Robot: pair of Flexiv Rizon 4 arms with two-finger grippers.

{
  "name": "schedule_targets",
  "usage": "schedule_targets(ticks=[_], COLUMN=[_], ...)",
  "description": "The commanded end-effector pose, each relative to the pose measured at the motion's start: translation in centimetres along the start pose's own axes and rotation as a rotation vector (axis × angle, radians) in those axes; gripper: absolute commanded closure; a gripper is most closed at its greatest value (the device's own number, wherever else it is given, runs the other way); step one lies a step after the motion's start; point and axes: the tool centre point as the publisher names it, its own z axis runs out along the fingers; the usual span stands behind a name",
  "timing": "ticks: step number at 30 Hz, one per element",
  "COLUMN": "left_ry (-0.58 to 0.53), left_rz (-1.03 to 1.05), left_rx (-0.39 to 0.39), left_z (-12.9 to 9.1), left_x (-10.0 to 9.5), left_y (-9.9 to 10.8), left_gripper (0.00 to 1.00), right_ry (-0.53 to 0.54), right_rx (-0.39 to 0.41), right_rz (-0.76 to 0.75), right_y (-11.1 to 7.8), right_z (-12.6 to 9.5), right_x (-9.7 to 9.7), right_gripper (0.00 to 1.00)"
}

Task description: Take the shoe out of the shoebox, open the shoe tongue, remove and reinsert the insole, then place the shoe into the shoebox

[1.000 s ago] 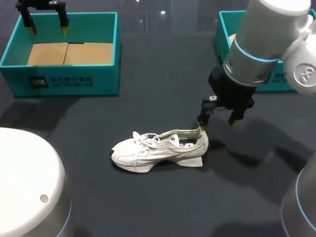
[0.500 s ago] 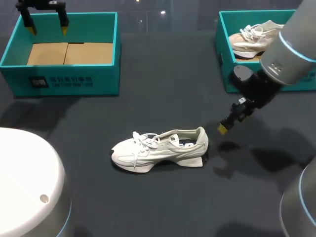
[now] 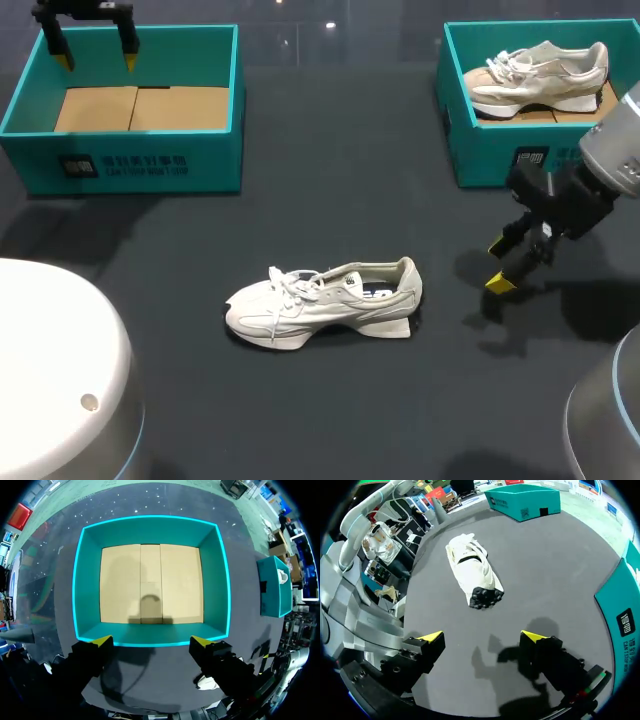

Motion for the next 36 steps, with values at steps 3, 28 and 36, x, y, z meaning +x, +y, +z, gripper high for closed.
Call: schedule_targets(ticks=[3, 28, 36], left_ry=[0.0, 0.0, 0.0], left_rz=[0.0, 0.0, 0.0], left_rx=[0.0, 0.0, 0.0], left_z=[0.0, 0.0, 0.0], left_x=[0.0, 0.0, 0.0], left_y=[0.0, 0.0, 0.0], left_gripper=[0.0, 0.0, 0.0], right_ry=[0.008, 0.019, -0.119], right_rx=[-0.329, -0.584, -0.606], right_rz=[-0.199, -0.188, -0.27], right_y=[-0.9, -4.5, -3.6], right_z=[0.1, 2.8, 3.4], right_x=[0.2, -3.3, -2.6], right_gripper=[0.0, 0.0, 0.0])
